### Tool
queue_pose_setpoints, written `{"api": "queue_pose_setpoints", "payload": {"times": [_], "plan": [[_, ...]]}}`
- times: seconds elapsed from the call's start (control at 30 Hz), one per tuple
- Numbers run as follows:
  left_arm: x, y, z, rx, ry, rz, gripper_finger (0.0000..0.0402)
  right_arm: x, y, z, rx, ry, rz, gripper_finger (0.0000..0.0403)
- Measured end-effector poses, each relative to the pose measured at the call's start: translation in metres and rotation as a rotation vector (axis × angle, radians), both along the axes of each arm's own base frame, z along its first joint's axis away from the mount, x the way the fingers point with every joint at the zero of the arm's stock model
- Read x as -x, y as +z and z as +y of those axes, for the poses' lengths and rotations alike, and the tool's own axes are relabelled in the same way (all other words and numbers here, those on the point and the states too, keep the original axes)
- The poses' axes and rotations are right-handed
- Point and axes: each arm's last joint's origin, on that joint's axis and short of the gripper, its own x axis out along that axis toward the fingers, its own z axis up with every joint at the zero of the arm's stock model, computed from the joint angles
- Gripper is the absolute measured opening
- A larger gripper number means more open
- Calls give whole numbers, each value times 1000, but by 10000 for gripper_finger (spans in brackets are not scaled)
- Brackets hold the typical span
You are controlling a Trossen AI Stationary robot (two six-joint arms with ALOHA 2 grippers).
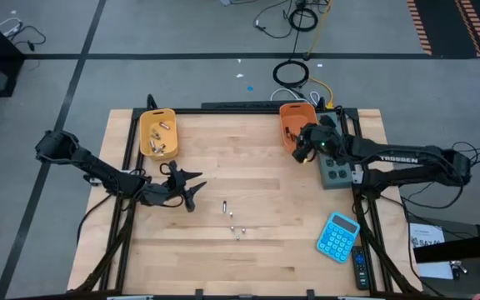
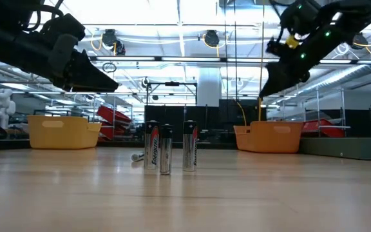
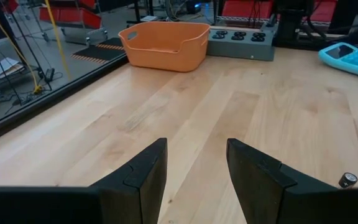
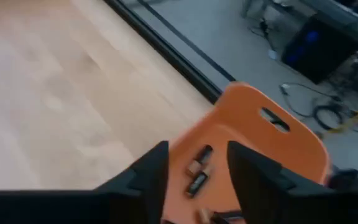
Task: Sort batteries
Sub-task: Put the silver battery into the yellow bin
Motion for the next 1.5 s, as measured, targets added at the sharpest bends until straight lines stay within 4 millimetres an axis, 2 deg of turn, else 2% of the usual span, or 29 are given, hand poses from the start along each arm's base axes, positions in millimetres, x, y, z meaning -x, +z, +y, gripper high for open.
{"api": "queue_pose_setpoints", "payload": {"times": [0.1,0.23,0.4,0.57,0.7,0.83,0.97,1.07,1.17,1.33,1.5], "plan": [[0,0,-1,-13,-14,8,176,-8,8,20,-74,194,-117,183],[0,-1,-4,-12,-97,27,176,-26,11,63,-99,462,-233,190],[-1,-1,-5,-1,-138,32,176,-43,-20,119,-145,669,-335,190],[-1,0,-7,28,-215,32,176,-53,-55,157,-135,676,-336,190],[-10,11,-13,82,-306,16,176,-58,-74,169,-176,632,-335,190],[-23,21,-22,118,-407,74,176,-62,-86,180,-181,629,-385,190],[-34,25,-30,129,-516,112,176,-63,-97,186,-154,620,-369,190],[-38,25,-32,130,-519,118,176,-58,-100,190,-181,614,-325,190],[-40,23,-32,142,-490,122,176,-44,-95,191,-175,543,-242,190],[-42,16,-32,188,-464,145,176,-5,-72,185,-104,330,-182,190],[-44,9,-32,179,-456,181,176,28,-56,164,-105,139,-189,190]]}}
